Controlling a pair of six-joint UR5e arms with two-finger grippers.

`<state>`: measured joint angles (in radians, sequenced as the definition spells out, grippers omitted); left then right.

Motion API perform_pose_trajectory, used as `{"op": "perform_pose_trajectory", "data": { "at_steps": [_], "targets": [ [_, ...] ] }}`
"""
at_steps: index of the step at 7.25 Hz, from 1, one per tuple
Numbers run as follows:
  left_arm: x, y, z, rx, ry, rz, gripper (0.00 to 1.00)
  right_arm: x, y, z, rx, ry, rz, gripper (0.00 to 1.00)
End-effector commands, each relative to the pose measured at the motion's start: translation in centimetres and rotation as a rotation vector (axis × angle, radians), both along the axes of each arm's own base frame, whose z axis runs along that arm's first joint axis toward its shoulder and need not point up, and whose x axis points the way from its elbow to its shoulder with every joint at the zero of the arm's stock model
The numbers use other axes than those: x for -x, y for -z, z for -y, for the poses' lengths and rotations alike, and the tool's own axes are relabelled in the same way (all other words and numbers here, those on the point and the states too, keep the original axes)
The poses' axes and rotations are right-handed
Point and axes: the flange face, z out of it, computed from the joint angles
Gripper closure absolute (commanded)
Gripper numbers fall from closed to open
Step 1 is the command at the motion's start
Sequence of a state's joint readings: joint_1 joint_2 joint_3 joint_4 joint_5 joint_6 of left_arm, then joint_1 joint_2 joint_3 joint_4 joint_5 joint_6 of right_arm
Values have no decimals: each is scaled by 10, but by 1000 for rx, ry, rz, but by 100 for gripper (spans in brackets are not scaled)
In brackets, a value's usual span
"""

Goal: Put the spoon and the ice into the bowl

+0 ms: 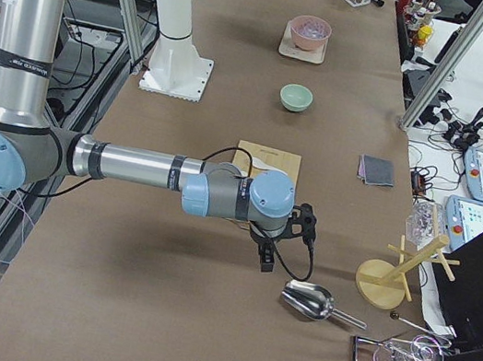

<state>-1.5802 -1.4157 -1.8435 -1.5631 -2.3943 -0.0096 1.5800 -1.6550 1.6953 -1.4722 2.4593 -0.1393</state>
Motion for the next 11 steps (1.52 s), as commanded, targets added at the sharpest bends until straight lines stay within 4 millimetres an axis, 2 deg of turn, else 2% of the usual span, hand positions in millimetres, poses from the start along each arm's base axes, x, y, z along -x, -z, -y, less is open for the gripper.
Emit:
{"op": "perform_pose_trajectory", "data": {
  "at_steps": [1,10,11],
  "targets": [
    [0,1,1,-4,1,4,2,0,-1,-1,5,-4,0,0],
    [-1,10,5,-50,-2,-8,2,3,4,0,-2,2,18,0],
    [-2,17,7,-106,-3,-24,2,6,6,0,-5,10,35,0]
  ]
}}
